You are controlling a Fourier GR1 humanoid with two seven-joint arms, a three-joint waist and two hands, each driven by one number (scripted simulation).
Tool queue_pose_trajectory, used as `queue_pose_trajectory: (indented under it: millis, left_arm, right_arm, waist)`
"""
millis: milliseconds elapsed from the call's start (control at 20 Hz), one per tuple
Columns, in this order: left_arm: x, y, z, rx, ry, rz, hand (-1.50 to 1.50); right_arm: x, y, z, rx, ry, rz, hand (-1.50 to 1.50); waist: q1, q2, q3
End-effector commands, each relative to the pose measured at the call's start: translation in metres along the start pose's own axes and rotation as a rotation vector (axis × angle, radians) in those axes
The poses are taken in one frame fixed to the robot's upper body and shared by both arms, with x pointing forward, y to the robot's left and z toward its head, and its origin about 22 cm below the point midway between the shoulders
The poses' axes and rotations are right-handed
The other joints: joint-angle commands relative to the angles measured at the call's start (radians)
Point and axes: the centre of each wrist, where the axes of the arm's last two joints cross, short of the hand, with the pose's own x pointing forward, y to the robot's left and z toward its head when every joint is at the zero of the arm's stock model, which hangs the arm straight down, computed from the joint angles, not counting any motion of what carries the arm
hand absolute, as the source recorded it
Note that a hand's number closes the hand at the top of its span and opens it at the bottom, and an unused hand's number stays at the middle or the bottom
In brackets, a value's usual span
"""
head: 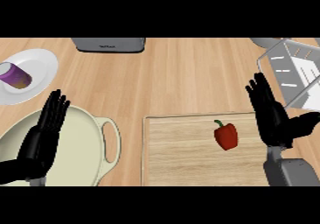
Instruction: Pick the bell pepper from the tray and place it in the tiered basket
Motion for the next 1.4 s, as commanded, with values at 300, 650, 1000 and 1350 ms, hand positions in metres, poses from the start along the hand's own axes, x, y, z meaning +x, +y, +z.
queue_pose_trajectory:
  millis: [300, 650, 1000, 1350]
  left_arm:
    - [-0.004, -0.013, -0.012, 0.038, 0.027, -0.058, 0.0]
    - [0.001, -0.055, -0.03, -0.008, 0.043, -0.073, 0.0]
    - [0.01, -0.058, -0.039, 0.009, 0.056, -0.094, 0.0]
    - [0.0, -0.063, -0.034, 0.01, 0.081, -0.093, 0.0]
  right_arm:
    - [0.022, -0.014, -0.034, -0.076, -0.268, -0.7, 1.5]
    - [0.014, -0.074, -0.052, 0.711, -0.097, -0.536, -1.5]
    - [0.1, -0.176, -0.048, 0.898, -0.17, -0.111, -1.5]
    - [0.24, -0.141, -0.036, 1.046, -0.259, 0.572, -1.5]
  waist:
    - [-0.1, -0.006, 0.05]
    - [-0.022, 0.004, 0.003]
    - [-0.028, -0.007, 0.0]
    - [-0.046, -0.02, -0.001]
